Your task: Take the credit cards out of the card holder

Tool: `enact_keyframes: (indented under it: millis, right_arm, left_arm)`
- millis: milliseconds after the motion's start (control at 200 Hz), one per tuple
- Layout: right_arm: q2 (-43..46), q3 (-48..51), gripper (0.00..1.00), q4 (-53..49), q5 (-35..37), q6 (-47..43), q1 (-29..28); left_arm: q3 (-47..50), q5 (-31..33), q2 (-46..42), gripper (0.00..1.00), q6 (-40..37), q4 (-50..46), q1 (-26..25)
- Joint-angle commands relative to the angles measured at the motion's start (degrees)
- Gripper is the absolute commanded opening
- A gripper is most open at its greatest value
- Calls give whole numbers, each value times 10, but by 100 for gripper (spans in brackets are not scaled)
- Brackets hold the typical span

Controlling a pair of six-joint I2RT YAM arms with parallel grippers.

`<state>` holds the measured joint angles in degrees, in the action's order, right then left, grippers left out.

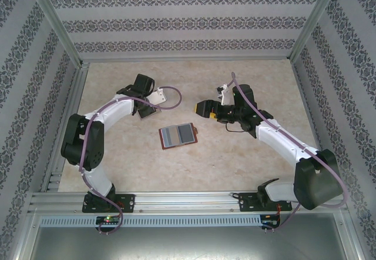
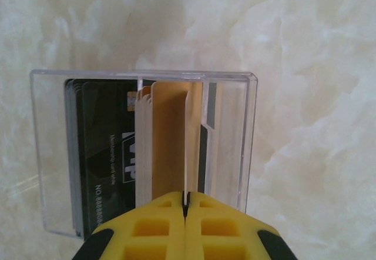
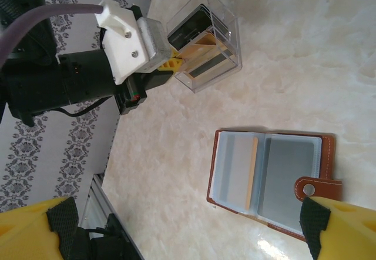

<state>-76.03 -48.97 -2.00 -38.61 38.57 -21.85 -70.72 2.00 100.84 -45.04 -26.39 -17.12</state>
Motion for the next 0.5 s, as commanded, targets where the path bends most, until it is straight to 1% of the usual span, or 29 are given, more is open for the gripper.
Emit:
enact_keyframes:
  millis: [0, 55, 95, 115, 420, 495]
  right_arm:
    - [-4, 1, 98, 3, -10, -9, 7]
    - [-4, 2, 98, 3, -10, -9, 8]
    - [-4, 2, 98, 3, -10, -9, 8]
    - [-4, 3, 98, 3, -10, -9, 8]
    - [-5, 5, 98, 7, -14, -4, 8]
    - [-4, 5, 98, 8, -15, -4, 8]
  left_arm:
    - [-4, 1, 11, 1, -4, 14, 8]
    - [-2, 5, 13, 6, -2, 19, 8]
    - [-1, 6, 14, 15, -2, 23, 7]
    - [0, 8, 15, 17, -2, 24, 7]
    - [0, 28, 22, 17, 5, 38, 7]
    - [1, 44, 23, 17, 11, 47, 8]
